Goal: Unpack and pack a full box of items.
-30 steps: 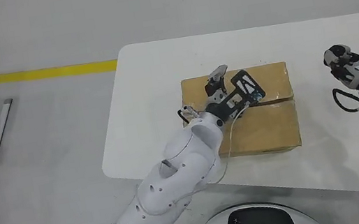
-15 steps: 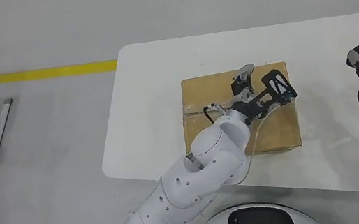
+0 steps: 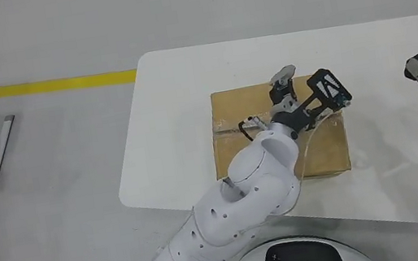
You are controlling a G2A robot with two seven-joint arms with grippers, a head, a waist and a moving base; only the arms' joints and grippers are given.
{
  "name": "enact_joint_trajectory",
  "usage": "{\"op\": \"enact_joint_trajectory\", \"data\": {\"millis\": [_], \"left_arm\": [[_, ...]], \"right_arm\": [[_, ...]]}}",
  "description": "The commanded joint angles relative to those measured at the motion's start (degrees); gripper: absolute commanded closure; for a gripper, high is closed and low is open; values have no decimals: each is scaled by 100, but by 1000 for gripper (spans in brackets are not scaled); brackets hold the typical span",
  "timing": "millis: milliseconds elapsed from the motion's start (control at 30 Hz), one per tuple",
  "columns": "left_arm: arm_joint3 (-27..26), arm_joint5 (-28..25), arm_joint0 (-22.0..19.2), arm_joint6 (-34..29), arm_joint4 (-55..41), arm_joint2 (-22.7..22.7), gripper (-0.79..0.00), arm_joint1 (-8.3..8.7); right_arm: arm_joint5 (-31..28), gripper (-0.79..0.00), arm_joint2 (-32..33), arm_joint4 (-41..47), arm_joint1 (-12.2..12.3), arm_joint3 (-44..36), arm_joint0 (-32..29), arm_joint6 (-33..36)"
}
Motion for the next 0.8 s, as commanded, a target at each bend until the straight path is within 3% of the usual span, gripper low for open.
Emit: {"op": "enact_joint_trajectory", "data": {"millis": [0, 233, 367, 567, 767], "left_arm": [[-362, 31, 311, -195, 175, -352, -785, 98], [-1818, -311, 1752, -658, 896, -1769, -785, 488], [-2350, -469, 2600, -518, 1188, -2594, -785, 653], [-2997, -520, 3670, -325, 1298, -3675, -785, 798], [-3416, -619, 4424, -111, 1214, -4478, -785, 871]], "right_arm": [[-48, 0, -94, 70, 4, -127, 49, 67], [32, 0, -779, -64, 16, -511, 411, 333], [97, 0, -1413, -310, 9, -722, 700, 469], [327, 0, -2663, -842, -53, -926, 1284, 551], [783, 0, -4125, -1689, -205, -868, 2005, 412]]}}
